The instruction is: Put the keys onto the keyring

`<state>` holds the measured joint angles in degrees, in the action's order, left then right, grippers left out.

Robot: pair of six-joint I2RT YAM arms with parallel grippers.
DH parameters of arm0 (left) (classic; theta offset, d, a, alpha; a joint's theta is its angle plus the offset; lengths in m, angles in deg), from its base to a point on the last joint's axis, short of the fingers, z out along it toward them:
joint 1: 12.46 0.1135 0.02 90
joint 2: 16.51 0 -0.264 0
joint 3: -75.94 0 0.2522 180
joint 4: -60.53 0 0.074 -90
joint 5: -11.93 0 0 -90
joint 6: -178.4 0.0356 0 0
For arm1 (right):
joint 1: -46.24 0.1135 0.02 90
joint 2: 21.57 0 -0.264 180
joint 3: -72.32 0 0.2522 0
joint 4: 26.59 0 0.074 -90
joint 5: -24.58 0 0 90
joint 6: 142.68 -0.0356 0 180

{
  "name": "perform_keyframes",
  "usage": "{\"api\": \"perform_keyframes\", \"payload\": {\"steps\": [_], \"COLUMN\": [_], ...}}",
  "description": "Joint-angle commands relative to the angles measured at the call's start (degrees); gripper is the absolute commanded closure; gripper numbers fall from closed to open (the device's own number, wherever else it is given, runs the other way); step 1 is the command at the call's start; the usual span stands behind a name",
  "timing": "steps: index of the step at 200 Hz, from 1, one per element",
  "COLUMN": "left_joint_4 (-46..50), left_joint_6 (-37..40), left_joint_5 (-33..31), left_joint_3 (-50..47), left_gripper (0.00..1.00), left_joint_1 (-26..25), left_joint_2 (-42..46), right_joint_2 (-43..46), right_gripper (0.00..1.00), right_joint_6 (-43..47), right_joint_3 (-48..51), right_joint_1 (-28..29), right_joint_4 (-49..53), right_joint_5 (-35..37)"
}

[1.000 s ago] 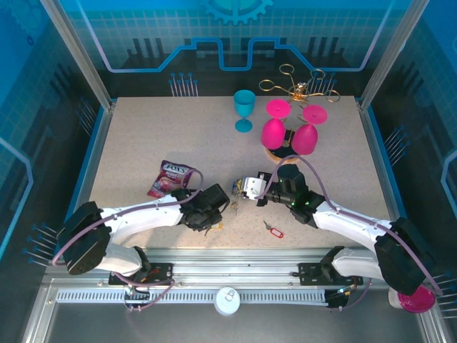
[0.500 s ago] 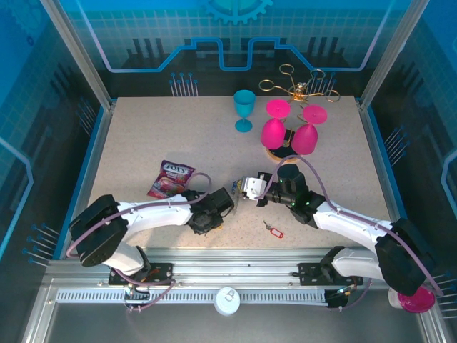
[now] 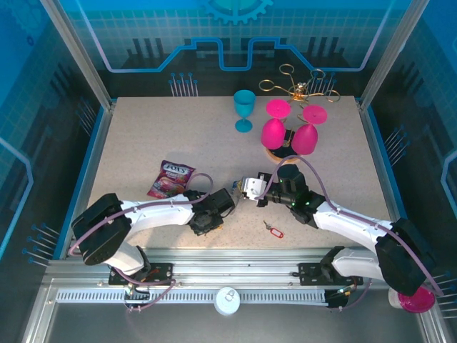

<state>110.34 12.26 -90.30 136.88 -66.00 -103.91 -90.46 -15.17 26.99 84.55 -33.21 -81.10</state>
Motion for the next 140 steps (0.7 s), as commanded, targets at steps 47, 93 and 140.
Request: {"api": "perform_keyframes", "payload": {"steps": [47, 93, 140], "left_joint_4": [0.15, -0.13, 0.33], "left_joint_6": [1.51, 1.26, 1.34], "left_joint_5": [-1.22, -1.48, -2.05], "left_joint_3": [0.46, 0.2, -0.07], "left_gripper": [0.83, 0.85, 0.94], "left_joint_1": [-0.45, -0.43, -0.45], "left_joint_2": [-1.29, -1.82, -1.38], "right_joint_2": [1.47, 1.56, 1.56], "right_gripper": [1.0, 1.0, 1.0], "right_joint_6": [-0.03, 0.01, 0.01], "right_joint_3": [-1.56, -1.56, -1.65], "right_joint_1": [0.46, 0.46, 0.45], "right_joint_4": [-0.71, -0.45, -0.27], "right_joint_5": [-1.79, -1.9, -1.99]}}
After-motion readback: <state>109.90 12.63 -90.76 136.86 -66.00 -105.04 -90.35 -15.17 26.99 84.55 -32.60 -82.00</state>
